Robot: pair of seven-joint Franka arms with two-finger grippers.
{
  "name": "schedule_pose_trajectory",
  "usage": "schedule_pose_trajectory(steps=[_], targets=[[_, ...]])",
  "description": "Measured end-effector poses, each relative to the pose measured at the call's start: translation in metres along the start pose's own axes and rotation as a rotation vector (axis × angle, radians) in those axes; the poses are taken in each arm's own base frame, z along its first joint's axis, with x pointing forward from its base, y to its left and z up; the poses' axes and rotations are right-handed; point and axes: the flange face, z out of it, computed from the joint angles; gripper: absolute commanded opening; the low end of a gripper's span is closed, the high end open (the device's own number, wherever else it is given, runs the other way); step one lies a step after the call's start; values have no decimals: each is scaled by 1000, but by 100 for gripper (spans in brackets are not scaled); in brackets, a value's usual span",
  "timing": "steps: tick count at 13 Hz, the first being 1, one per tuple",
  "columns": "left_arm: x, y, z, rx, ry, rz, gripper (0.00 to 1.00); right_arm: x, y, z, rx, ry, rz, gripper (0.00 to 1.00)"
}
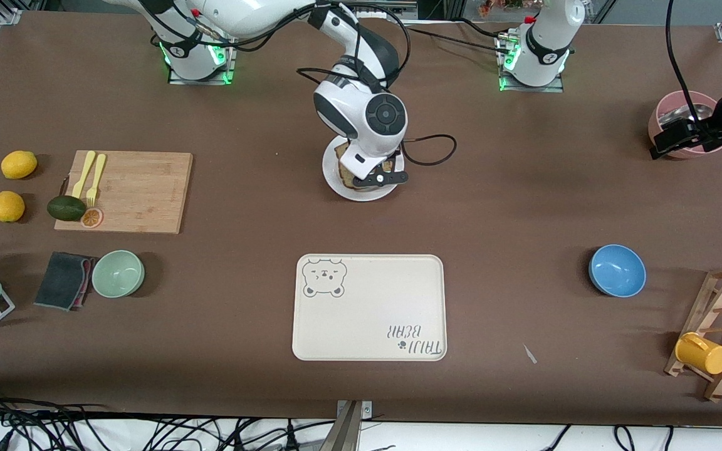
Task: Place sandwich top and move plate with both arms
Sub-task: 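Lower the bread slice onto the egg toast and open the right gripper, then raise the right gripper back to the board while the left gripper reaches the plate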
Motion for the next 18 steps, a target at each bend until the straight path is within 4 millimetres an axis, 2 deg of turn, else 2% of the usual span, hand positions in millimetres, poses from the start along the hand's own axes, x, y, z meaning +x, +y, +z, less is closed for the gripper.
schedule_pose_trajectory(steps=[3,5,6,7,8,12,15,17,18], targets=[[0,-2,0,0,0,-4,100,3,1,2,14,-17,35,0],[1,-2,1,0,-2,-4,100,6,2,13,5,-32,66,0],[1,-2,1,0,-3,-4,100,6,2,18,2,-37,72,11],[1,-2,2,0,-4,-4,100,7,2,20,1,-41,84,67],[2,-2,3,0,-6,-4,100,8,2,21,0,-42,112,97],[6,0,9,-13,-17,-3,100,15,7,15,8,-34,195,100],[10,1,13,-18,-14,-4,100,32,24,-3,29,-24,223,100],[14,3,19,-36,-24,-4,100,41,49,-39,29,-20,231,100],[16,6,22,-76,-27,-10,100,46,68,-66,39,-7,242,100]])
